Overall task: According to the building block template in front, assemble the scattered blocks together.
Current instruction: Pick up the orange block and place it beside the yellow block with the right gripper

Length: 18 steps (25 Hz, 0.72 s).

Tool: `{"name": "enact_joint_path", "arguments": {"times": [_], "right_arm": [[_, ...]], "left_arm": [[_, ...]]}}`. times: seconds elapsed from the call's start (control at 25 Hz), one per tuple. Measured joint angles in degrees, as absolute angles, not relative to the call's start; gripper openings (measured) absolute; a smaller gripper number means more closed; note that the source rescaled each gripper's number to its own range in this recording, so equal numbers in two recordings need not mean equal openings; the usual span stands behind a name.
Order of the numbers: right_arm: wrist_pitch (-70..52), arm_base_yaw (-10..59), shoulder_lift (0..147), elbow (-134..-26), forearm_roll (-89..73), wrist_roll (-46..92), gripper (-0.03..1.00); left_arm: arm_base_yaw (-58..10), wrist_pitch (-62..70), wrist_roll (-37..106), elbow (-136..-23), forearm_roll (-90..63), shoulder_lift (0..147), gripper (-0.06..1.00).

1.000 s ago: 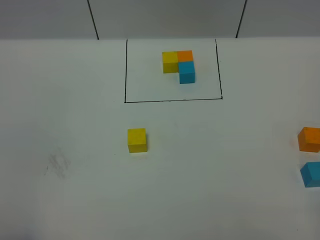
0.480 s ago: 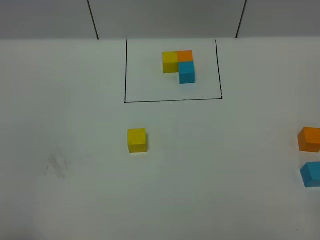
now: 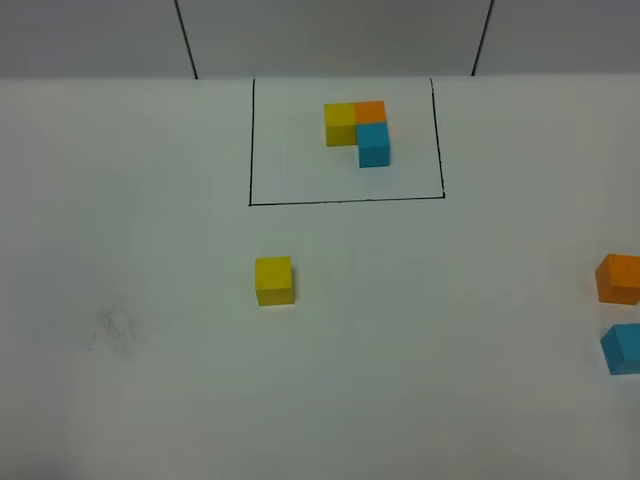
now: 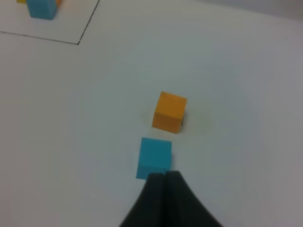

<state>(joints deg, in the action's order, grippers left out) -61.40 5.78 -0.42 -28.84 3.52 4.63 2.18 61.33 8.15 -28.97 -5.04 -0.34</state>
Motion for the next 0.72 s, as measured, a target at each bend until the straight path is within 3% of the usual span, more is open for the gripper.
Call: {"name": "enact_joint_path", "arguments": {"times": [0.72], "right_arm": [[-61.4, 5.78, -0.42, -28.84, 3.52, 4.63, 0.0]], "left_arm": [[2.18, 61.33, 8.11, -28.97, -5.04, -0.34, 0.0]]}}
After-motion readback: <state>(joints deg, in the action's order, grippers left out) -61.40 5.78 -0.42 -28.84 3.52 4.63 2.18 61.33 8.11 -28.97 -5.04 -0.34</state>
